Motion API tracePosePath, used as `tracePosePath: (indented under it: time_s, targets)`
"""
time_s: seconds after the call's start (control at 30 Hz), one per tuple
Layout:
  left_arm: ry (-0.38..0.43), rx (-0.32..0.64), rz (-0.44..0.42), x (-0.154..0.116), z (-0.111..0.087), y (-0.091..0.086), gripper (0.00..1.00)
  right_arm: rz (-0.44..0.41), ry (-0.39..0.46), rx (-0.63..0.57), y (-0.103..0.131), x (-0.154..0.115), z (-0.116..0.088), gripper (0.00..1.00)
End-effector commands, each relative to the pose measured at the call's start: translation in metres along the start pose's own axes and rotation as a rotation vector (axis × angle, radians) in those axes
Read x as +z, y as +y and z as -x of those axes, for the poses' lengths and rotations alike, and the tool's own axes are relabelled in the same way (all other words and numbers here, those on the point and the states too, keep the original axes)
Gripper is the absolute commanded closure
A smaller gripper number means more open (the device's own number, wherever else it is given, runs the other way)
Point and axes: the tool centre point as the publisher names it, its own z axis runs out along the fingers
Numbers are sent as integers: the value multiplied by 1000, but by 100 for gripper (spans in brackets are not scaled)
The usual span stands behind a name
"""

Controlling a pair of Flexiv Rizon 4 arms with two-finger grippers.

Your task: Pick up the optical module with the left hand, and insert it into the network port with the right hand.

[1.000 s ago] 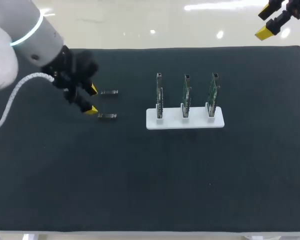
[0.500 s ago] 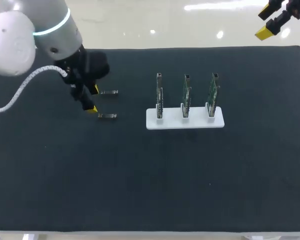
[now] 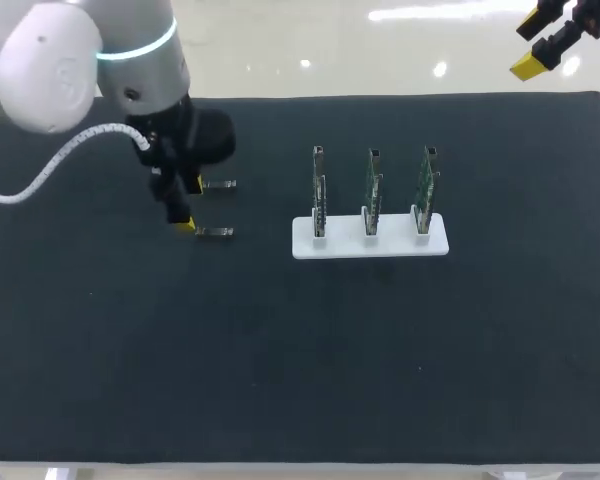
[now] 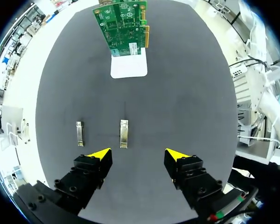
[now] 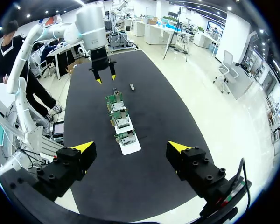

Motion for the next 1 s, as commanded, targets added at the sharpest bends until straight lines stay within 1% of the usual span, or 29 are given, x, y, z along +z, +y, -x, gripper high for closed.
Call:
tracePosePath:
  time_s: [0.03,0.1,0.17,0.4,0.57,0.73,1.0]
  targets:
    - [13,5,24,9,-5,6,0,-1,-2,0,0,0,0,0]
    - [13,-3,30,12,-8,8,0,-1,-2,0,0,0,0,0]
    - [32,-7,33,17,-12,10,0,-1,-2,0,0,0,0,0]
    - [53,-7,-5,35,-17,16,0,-1,-2,0,0,0,0,0]
    - [65,1,-27,43,-14,19,0,-1,-2,0,0,0,0,0]
    - [78,10,-24,51,-8,23,0,-1,-2,0,0,0,0,0]
    - [86,20,-13,62,-8,30,0,-1,-2,0,0,0,0,0]
